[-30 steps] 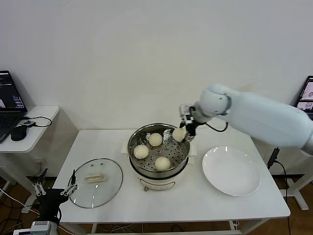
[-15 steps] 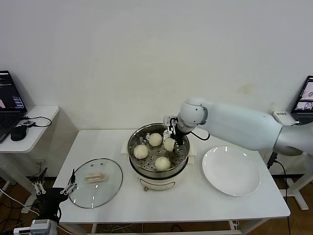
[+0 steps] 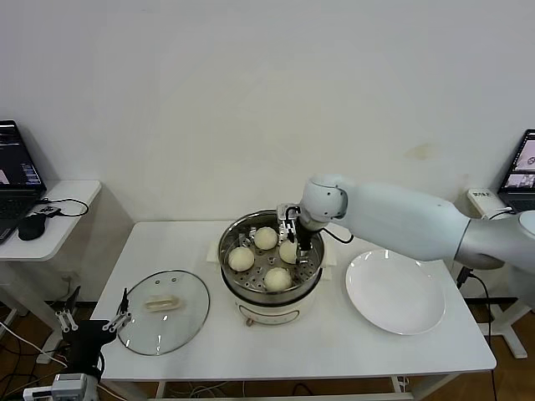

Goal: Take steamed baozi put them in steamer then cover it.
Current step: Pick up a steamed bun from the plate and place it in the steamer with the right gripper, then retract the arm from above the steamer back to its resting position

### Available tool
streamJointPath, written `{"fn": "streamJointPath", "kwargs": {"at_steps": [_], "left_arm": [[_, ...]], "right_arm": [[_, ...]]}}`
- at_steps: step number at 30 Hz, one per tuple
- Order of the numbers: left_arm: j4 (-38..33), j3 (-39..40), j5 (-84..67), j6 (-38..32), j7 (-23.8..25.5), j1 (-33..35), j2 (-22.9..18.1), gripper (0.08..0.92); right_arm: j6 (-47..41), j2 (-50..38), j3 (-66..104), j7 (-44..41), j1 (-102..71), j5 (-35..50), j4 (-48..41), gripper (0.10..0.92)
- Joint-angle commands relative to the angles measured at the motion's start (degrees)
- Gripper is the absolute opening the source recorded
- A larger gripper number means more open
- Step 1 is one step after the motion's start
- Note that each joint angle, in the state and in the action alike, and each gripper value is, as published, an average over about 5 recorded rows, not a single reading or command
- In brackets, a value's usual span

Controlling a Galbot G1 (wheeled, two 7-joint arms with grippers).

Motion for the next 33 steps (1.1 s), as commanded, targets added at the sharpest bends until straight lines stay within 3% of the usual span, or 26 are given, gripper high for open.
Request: {"fn": "streamJointPath", "kwargs": {"at_steps": [1,6,12,16,22,26,33], "left_arm": [[0.4,0.0,-0.1,0.1,0.1,-0.4,0.2,0.823],[1.0,0.2,-0.3,0.0,0.1,-0.8,0.3,0.823],[1.7,0.6,-0.2,-0.2,0.2,-1.1,0.5,0.823],[1.9,1.3,0.2,-0.4,0.3,-1.3,0.1,0.823],[2.8,2.4,0.6,-1.2,0.2,-1.3,-0.6,0.823],[3.6,3.2,0.9,-2.0,0.0,-1.1,-1.1,0.823],[4.3,4.5,2.4,-3.4,-0.9,-1.4,-1.9,0.823]], "right_arm": [[-1.0,-4.7,2.0,0.2,5.1,2.0,6.0,0.821],[-2.8,-11.0,4.4,6.9,5.2,6.5,13.9,0.823],[3.6,-20.8,9.0,42.1,-6.3,19.5,24.4,0.822],[11.2,-27.7,20.8,54.3,-23.9,19.6,30.2,0.823],[28.3,-27.1,57.1,59.4,-63.4,5.9,31.3,0.823],[41.5,-17.3,77.0,57.2,-83.9,-3.4,29.2,0.823],[52.7,1.1,96.3,49.9,-99.2,-9.2,28.6,0.823]]}}
